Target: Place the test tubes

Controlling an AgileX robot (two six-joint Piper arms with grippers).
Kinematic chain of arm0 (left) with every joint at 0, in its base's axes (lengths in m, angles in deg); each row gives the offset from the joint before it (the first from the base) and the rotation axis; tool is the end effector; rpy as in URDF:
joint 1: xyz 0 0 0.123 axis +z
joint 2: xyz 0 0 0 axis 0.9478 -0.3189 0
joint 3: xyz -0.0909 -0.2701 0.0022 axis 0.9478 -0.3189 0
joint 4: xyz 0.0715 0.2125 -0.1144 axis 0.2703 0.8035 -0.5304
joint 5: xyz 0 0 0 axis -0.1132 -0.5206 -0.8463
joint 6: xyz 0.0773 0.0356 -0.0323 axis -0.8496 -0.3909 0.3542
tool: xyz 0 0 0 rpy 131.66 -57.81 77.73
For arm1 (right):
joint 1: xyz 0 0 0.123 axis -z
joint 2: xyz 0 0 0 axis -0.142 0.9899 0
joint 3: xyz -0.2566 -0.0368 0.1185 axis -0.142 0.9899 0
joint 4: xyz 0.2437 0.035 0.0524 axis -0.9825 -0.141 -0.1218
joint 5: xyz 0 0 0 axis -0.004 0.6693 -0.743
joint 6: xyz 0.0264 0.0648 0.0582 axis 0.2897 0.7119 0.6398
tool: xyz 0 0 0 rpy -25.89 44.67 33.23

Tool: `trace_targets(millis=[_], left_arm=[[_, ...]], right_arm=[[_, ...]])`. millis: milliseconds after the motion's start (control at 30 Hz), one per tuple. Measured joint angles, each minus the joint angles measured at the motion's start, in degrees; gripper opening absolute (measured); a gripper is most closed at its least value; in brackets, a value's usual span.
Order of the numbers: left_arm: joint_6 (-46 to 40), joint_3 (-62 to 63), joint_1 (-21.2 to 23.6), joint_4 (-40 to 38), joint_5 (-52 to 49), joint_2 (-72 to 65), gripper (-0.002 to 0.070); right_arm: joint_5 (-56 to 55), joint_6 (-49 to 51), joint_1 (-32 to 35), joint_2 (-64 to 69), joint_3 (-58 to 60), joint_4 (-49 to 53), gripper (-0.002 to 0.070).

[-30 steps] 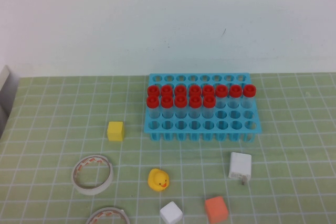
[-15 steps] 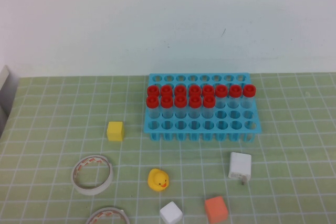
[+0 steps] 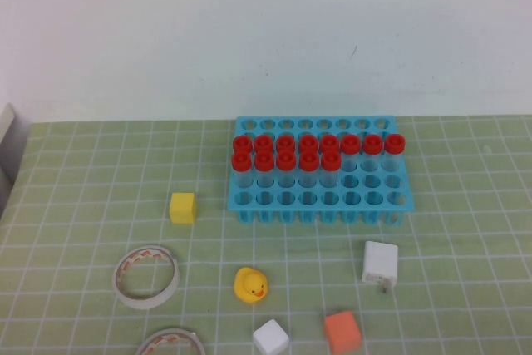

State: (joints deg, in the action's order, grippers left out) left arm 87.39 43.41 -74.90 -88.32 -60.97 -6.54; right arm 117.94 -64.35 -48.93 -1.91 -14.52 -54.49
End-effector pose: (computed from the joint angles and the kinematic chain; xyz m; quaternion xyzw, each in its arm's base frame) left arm 0.0536 -0.0041 0.1799 0.0336 0.7827 -0.0171 0.6213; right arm 0.0125 0.0339 0.3047 -0.4977 0.7182 0.2298 0.4285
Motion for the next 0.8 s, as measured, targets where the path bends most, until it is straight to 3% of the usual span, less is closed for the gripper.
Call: trace_targets(millis=[800], left_arm=[[1.2, 0.0, 0.0, -0.3, 0.0, 0.0, 0.0000]], right_arm=[[0.0, 0.1, 0.0, 0.0, 0.0, 0.0, -0.0001]])
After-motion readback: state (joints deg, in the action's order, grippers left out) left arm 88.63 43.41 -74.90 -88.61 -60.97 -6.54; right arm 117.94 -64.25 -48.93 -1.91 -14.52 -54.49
